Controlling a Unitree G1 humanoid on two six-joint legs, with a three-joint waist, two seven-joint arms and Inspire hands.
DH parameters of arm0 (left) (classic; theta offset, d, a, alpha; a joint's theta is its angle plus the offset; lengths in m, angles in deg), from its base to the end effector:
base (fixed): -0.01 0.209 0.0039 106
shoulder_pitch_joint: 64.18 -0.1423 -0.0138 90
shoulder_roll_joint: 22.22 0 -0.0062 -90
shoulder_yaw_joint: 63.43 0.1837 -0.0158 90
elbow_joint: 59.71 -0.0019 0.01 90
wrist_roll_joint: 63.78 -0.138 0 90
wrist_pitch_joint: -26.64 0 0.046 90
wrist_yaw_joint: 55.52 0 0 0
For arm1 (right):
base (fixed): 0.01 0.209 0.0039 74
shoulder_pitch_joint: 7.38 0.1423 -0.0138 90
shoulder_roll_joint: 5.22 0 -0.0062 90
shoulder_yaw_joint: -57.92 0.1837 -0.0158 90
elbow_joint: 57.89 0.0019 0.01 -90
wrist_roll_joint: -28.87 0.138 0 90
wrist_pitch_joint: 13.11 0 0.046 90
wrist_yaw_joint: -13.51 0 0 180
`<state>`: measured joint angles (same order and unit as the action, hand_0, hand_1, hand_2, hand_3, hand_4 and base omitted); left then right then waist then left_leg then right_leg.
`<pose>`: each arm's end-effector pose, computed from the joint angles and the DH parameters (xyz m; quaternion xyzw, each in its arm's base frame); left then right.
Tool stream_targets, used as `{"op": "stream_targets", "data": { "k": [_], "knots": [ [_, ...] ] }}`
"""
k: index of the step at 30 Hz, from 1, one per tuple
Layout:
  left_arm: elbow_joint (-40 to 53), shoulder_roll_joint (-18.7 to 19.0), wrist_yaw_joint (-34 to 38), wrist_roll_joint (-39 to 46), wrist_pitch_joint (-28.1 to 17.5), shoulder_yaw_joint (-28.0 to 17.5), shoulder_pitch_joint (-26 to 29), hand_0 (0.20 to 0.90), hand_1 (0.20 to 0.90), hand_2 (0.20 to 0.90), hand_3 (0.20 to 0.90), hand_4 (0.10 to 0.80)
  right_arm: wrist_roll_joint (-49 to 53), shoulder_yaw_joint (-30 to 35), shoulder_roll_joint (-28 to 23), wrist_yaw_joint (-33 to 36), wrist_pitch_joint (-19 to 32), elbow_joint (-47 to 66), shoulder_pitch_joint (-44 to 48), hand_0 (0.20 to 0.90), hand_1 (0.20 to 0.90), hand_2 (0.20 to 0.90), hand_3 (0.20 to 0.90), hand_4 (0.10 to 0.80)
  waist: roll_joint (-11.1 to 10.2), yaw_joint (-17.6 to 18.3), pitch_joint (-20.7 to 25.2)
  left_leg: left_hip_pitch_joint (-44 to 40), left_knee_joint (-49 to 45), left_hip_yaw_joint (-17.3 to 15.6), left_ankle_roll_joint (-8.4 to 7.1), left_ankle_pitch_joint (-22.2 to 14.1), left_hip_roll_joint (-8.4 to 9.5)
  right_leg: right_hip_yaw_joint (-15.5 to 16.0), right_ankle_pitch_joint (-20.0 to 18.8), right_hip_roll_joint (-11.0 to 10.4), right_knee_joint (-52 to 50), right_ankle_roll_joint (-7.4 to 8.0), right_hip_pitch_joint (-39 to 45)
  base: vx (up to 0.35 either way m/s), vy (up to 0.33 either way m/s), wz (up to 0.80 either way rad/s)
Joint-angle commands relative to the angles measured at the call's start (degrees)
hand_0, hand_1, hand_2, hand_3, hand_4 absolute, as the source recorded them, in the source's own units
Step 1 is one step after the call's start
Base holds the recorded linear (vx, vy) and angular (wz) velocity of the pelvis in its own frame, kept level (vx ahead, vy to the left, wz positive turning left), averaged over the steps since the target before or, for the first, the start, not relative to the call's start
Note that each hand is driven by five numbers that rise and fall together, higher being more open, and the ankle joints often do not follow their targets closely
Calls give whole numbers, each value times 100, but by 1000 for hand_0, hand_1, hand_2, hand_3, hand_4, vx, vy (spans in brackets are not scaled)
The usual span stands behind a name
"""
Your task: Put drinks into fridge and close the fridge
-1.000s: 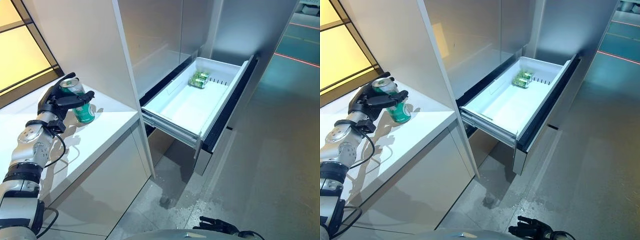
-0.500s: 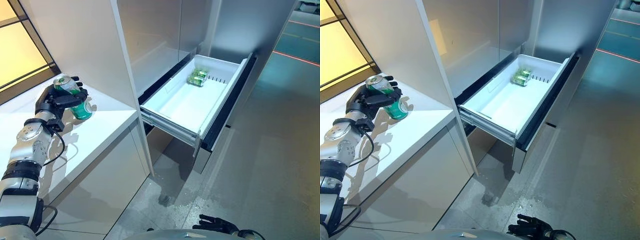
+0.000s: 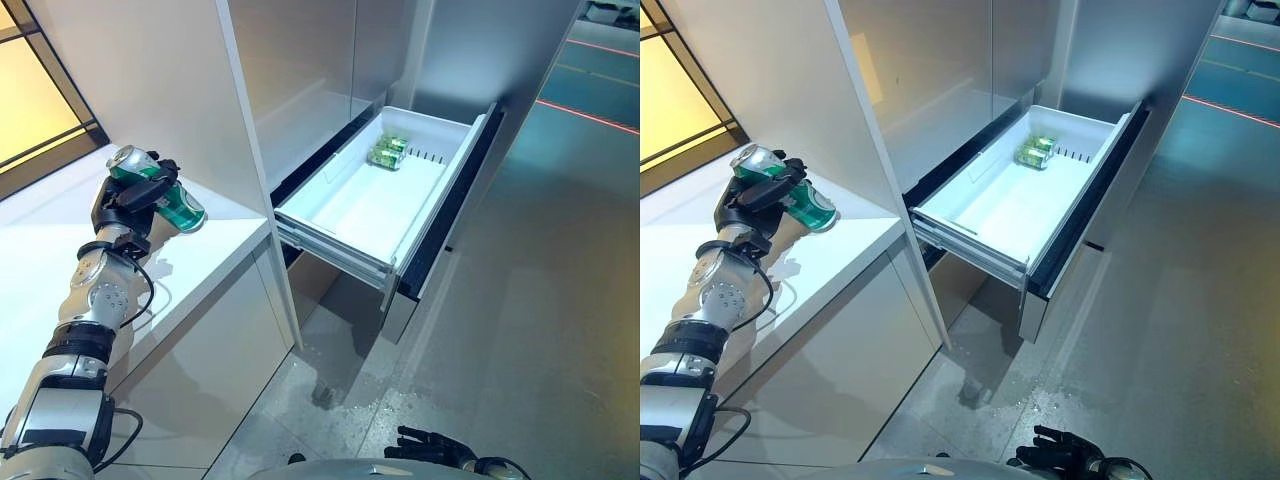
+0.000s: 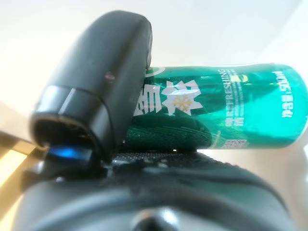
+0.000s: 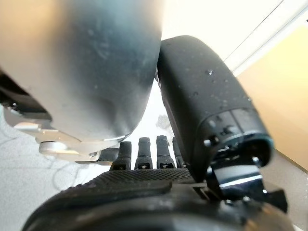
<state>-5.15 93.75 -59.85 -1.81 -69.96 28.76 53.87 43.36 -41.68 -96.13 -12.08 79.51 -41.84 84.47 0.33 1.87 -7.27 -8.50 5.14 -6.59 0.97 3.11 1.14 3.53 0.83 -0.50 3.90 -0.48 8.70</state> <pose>0.2767 0.3138 0.1232 -0.1846 -0.0753 0.0959 0.9752 0.0746 -0.2443 -0.1104 0.0562 0.5654 0.0897 0.8180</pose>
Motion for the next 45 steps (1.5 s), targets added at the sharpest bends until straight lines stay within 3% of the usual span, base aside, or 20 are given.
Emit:
{"op": "stream_targets", "data": {
  "k": [1, 4, 6, 11, 12, 13, 17, 22, 31, 37, 45],
  "knots": [
    [2090, 239, -308, 72, -1293, -261, 1213, 300, 300, 300, 200, 100, 83, -285, -337, -214, 646, 196, -67, 900, 900, 900, 900, 800, 247, 90, 294, -108, -286, 261, 261, -895, 367, 70, 510, -51, -715, 354, -325, -35, -43, 3],
    [2962, 154, -361, -16, -1189, -210, 1104, 300, 300, 300, 200, 100, 90, -449, -398, -298, 974, 856, -30, 900, 900, 900, 900, 800, 221, 64, 286, -111, -271, 279, 261, -884, 359, 86, 504, -44, -694, 340, -307, -41, -46, 4],
    [3490, 104, -539, -118, -1107, -107, 978, 300, 300, 300, 200, 100, 237, -676, -492, -406, 901, 1931, -80, 900, 900, 900, 900, 800, 199, 77, 274, -119, -264, 276, 256, -864, 348, 111, 502, -42, -683, 327, -291, -55, -51, 2],
    [4211, 160, -1277, -128, -984, 257, 487, 300, 300, 300, 200, 100, 1113, -808, -733, -881, 227, 5132, -305, 900, 900, 900, 900, 800, 133, 139, 242, -119, -230, 240, 244, -801, 327, 183, 454, -47, -625, 337, -268, -72, -61, 4],
    [4254, 173, -1440, -99, -988, 287, 379, 300, 300, 300, 200, 100, 1273, -789, -803, -989, 306, 5391, -312, 900, 900, 900, 900, 800, 130, 143, 239, -126, -222, 239, 242, -792, 327, 185, 446, -46, -615, 343, -258, -69, -50, 0],
    [4386, 181, -1782, -106, -1042, 346, 64, 300, 300, 300, 200, 100, 1571, -682, -955, -1040, 100, 6273, -200, 900, 900, 900, 900, 800, 122, 132, 221, -138, -204, 225, 241, -775, 317, 187, 422, -40, -593, 348, -243, -67, -44, -1],
    [4579, 73, -2509, -267, -1100, 404, -650, 300, 300, 300, 200, 100, 2421, -406, -1312, -882, -211, 7768, 274, 900, 900, 900, 900, 800, 124, 84, 179, -145, -171, 222, 253, -736, 306, 163, 375, -19, -556, 340, -234, -60, -25, -4],
    [4686, -50, -2921, -552, -829, 596, -829, 300, 300, 300, 200, 100, 2890, -410, -1341, -418, -82, 8394, 1043, 900, 900, 900, 900, 800, 147, 28, 179, -126, -172, 223, 278, -720, 303, 155, 336, -13, -511, 320, -234, -49, -20, -3],
    [4925, -92, -3123, -610, -414, 1148, -526, 300, 300, 300, 200, 100, 3461, -845, -1400, -216, -671, 8504, 1574, 900, 900, 900, 900, 800, 108, -12, 191, -116, -192, 246, 285, -706, 311, 198, 281, -14, -442, 291, -192, -29, -22, 1],
    [4853, -21, -2950, -671, -549, 1598, -92, 300, 300, 300, 200, 100, 3554, -1276, -1617, -341, -981, 8516, 1924, 900, 900, 900, 900, 800, 61, -15, 227, -108, -142, 285, 263, -660, 321, 208, 229, -8, -381, 289, -182, -14, -16, 3],
    [4667, 8, -2795, -563, -712, 1709, 236, 300, 300, 300, 200, 100, 3397, -1446, -1785, -323, -1044, 8495, 2223, 900, 900, 900, 900, 800, 19, 9, 251, -91, -115, 269, 253, -639, 324, 163, 179, 8, -322, 288, -197, -4, -2, 0]
  ]
}}
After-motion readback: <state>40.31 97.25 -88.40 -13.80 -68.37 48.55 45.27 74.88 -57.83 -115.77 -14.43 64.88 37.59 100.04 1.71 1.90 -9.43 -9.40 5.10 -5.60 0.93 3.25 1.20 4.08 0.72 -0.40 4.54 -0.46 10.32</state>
